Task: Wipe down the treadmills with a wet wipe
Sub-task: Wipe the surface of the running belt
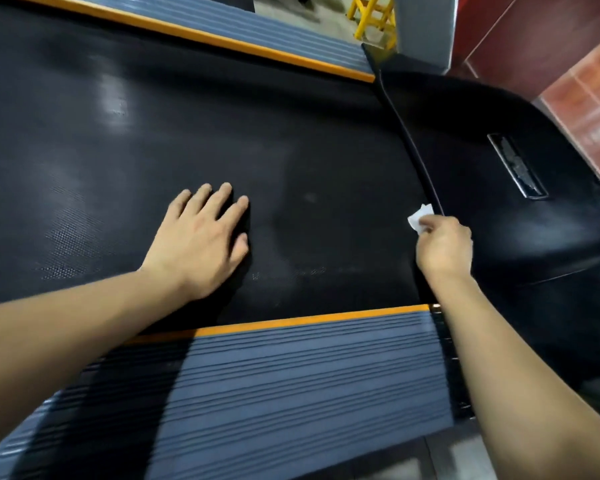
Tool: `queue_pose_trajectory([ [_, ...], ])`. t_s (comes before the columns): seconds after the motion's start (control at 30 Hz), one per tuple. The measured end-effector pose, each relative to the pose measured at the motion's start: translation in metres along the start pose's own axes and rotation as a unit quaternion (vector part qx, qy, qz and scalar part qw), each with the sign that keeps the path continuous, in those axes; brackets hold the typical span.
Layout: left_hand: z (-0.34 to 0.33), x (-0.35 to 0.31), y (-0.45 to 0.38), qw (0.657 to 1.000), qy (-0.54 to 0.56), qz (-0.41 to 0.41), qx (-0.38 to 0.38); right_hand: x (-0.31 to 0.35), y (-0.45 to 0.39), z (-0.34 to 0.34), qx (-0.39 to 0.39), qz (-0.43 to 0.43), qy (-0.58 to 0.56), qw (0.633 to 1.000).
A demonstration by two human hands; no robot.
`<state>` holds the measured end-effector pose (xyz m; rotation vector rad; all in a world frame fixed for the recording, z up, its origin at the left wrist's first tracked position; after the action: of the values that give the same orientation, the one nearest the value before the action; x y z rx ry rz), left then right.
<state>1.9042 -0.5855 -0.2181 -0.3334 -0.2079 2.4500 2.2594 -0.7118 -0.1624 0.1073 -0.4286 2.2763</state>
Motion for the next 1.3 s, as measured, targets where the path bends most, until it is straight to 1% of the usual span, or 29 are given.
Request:
queue_pose_trajectory([
  [0.07,-0.006,-0.005,0.019,1.000,0.002,-0.017,0.014,0.015,0.012,-0.003,0.002,-0.012,-0.039,0.999],
  [0.13,-0.010,-0.004,0.022,1.000,-0.003,-0.012,0.017,0.051,0.039,-0.007,0.011,0.026,-0.079,0.996],
  [0.2,-0.012,-0.003,0.019,1.000,0.000,0.004,0.021,0.107,0.080,-0.011,0.033,0.130,-0.128,0.983],
  [0.27,-0.011,-0.004,0.019,1.000,0.010,-0.001,0.021,0.161,0.126,-0.013,0.077,0.244,-0.166,0.952],
  [0.3,-0.010,-0.004,0.020,1.000,0.012,-0.001,0.019,0.177,0.142,-0.013,0.105,0.289,-0.173,0.936],
  [0.33,-0.010,-0.003,0.020,1.000,0.014,0.000,0.018,0.182,0.149,-0.011,0.120,0.326,-0.170,0.922],
  [0.37,-0.010,-0.003,0.020,1.000,0.017,-0.001,0.018,0.176,0.146,-0.009,0.116,0.351,-0.155,0.916],
  [0.4,-0.009,-0.003,0.019,1.000,0.017,-0.001,0.017,0.160,0.134,-0.009,0.099,0.358,-0.128,0.920],
  [0.43,-0.009,-0.003,0.019,1.000,0.016,0.000,0.017,0.136,0.114,-0.007,0.074,0.333,-0.091,0.936],
  [0.47,-0.010,-0.003,0.019,1.000,0.015,0.002,0.018,0.104,0.091,-0.002,0.049,0.273,-0.045,0.960],
  [0.5,-0.011,-0.003,0.019,1.000,0.013,0.005,0.020,0.069,0.070,0.005,0.032,0.192,-0.003,0.981],
  [0.53,-0.011,-0.002,0.019,1.000,0.010,0.009,0.021,0.038,0.057,0.013,0.024,0.116,0.018,0.993],
  [0.57,-0.010,-0.002,0.019,1.000,0.008,0.012,0.021,0.019,0.050,0.018,0.020,0.066,0.021,0.997],
  [0.6,-0.009,-0.002,0.018,1.000,0.009,0.013,0.021,0.010,0.049,0.022,0.022,0.034,0.016,0.999],
  [0.67,-0.007,-0.003,0.019,1.000,0.011,0.013,0.019,0.013,0.054,0.018,0.034,-0.006,-0.018,0.999],
  [0.73,-0.007,-0.004,0.019,1.000,0.014,0.013,0.023,0.041,0.072,0.011,0.051,0.002,-0.058,0.997],
  [0.77,-0.008,-0.005,0.019,1.000,0.013,0.012,0.023,0.061,0.085,0.006,0.063,0.022,-0.081,0.995],
  [0.83,-0.008,-0.004,0.019,1.000,0.013,0.010,0.021,0.107,0.119,-0.001,0.095,0.099,-0.127,0.982],
  [0.9,-0.008,-0.003,0.018,1.000,0.017,0.007,0.018,0.140,0.150,-0.006,0.124,0.187,-0.146,0.964],
  [0.97,-0.009,-0.003,0.019,1.000,0.018,0.007,0.023,0.141,0.151,-0.002,0.124,0.239,-0.138,0.953],
  [1.0,-0.009,-0.003,0.019,1.000,0.018,0.006,0.024,0.132,0.140,0.001,0.115,0.248,-0.119,0.954],
  [1.03,-0.009,-0.003,0.019,1.000,0.019,0.007,0.022,0.116,0.125,0.004,0.106,0.237,-0.099,0.961],
  [1.07,-0.007,-0.003,0.019,1.000,0.021,0.007,0.021,0.093,0.108,0.009,0.093,0.205,-0.073,0.972],
  [1.13,-0.006,-0.004,0.019,1.000,0.020,0.010,0.021,0.033,0.072,0.023,0.066,0.110,0.002,0.992],
  [1.2,-0.005,-0.003,0.019,0.999,0.016,0.016,0.022,-0.008,0.051,0.033,0.051,0.016,0.041,0.998],
  [1.27,-0.005,-0.005,0.019,0.999,0.016,0.015,0.025,-0.007,0.055,0.026,0.071,-0.022,0.042,0.996],
  [1.3,-0.006,-0.005,0.019,0.999,0.017,0.016,0.025,0.005,0.064,0.020,0.085,-0.026,0.014,0.996],
])
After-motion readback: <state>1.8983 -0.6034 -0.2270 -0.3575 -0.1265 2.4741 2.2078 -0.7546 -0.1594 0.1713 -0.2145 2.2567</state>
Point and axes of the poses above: each hand's wrist, its own y-axis away from the middle knuckle, its own z-axis out of the back of the hand, x = y × z, the point moved 9 cm from there along -y, towards the middle knuckle, and after that the axes turned 8 degrees about -x, right-handed, at the moved point
